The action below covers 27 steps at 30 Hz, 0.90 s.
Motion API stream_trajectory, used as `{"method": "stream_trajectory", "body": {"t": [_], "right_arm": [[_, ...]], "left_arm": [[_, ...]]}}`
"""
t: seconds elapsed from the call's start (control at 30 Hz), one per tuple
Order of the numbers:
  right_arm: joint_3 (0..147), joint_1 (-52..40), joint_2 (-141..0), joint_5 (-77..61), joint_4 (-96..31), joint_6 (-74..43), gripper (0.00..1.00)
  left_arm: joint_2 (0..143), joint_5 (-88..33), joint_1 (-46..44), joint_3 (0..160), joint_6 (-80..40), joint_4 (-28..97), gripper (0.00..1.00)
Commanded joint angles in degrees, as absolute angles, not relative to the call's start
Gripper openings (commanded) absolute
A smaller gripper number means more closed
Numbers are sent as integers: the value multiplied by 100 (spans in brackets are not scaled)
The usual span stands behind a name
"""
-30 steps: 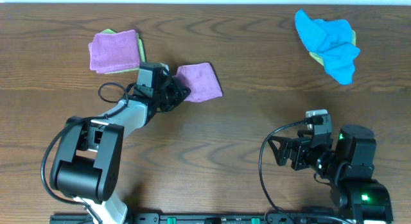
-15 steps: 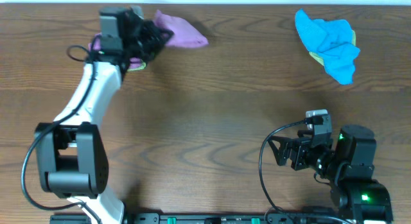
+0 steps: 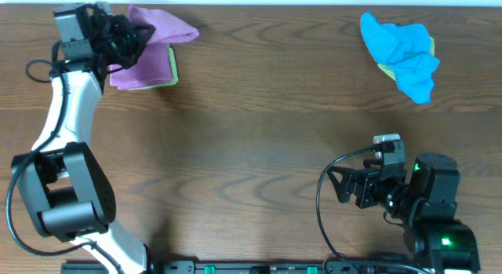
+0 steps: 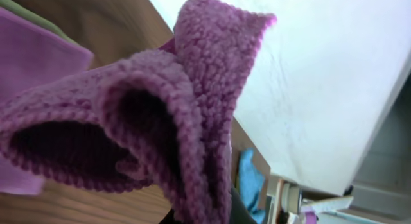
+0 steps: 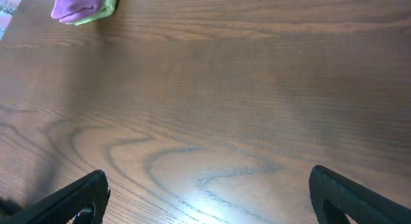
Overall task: Fold the cloth
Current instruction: 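Lower the folded cloth onto the top-left cloth stack with the left gripper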
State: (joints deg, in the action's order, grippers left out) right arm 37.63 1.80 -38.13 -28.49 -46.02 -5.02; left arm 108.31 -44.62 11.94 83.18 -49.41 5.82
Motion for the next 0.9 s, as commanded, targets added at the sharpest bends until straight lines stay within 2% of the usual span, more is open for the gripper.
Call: {"method": "stream_trajectory", "body": {"t": [0.0,0.5,0.87], "right_arm": [[3712,239,-3787,-2871,-4609,-552,99],[3712,239,-3787,-2871,-4609,-552,99],[3712,239,-3787,-2871,-4609,-552,99]], "left_arm": [[11050,-4560,1236,8479,-4740,478,5],[12121,-4768,1321,9227,-4711,425,5],[12182,-4591,1553,9231,-4296,591,6]]}}
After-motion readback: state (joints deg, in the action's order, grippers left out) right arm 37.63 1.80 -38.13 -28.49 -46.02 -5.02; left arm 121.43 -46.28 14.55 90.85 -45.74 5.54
